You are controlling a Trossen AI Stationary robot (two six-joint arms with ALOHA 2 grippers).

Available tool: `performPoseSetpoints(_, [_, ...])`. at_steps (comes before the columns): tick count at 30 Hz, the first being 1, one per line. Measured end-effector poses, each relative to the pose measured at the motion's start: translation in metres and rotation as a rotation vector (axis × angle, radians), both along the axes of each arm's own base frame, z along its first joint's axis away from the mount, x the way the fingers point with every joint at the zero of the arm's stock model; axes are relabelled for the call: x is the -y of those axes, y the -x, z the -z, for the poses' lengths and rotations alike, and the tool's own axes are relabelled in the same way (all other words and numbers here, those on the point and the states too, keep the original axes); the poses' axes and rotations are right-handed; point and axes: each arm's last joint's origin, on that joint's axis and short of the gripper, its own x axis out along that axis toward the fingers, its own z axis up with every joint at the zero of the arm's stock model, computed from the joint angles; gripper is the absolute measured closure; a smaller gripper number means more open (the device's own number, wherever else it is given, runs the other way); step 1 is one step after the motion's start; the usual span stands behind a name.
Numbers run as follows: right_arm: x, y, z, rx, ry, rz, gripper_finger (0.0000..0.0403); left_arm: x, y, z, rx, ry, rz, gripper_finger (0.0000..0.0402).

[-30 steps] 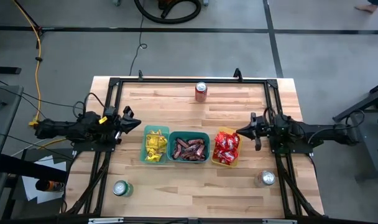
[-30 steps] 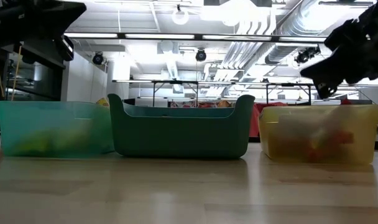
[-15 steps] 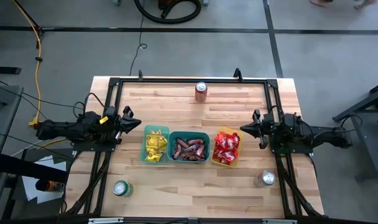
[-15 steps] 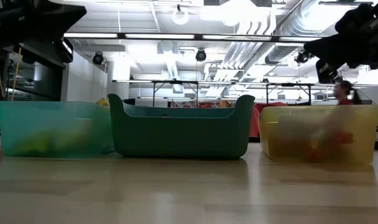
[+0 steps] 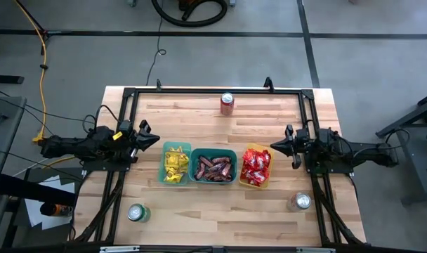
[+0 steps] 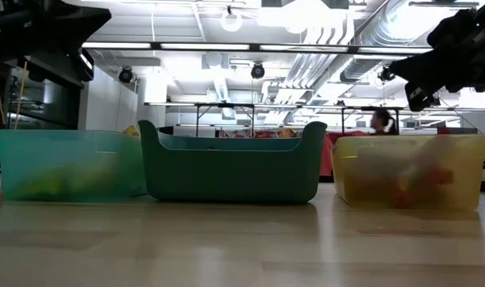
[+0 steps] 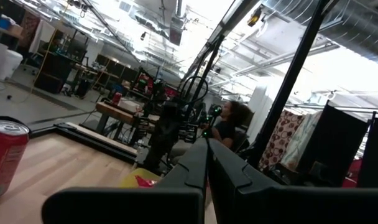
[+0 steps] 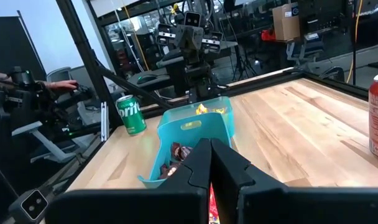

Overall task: Sort candy
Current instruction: Return to Home Position

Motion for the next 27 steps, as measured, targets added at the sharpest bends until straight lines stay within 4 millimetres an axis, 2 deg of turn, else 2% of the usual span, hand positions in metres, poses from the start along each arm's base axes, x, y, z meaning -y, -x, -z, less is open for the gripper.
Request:
performPoseSetpoints(10, [0.000, 0.000, 0.000, 0.000, 0.000, 0.000, 0.0402, 0.000, 0.000, 0.001, -0.008, -0.006, 0.002, 0.0401])
performPoseSetpoints(16, [0.000, 0.000, 0.000, 0.000, 0.000, 0.000, 0.0402, 0.000, -0.004, 0.015, -0.166, -0.287, -0.064, 0.0401])
performPoseSetpoints(20, [0.000, 0.000, 0.000, 0.000, 0.000, 0.000, 0.0402, 0.000, -0.005, 0.022, -0.244, -0.322, -0.069, 0.0401])
performPoseSetpoints(27, [0.000, 0.000, 0.000, 0.000, 0.000, 0.000, 0.0402, -0.001, -0.005, 0.025, -0.273, -0.324, -0.074, 0.0401])
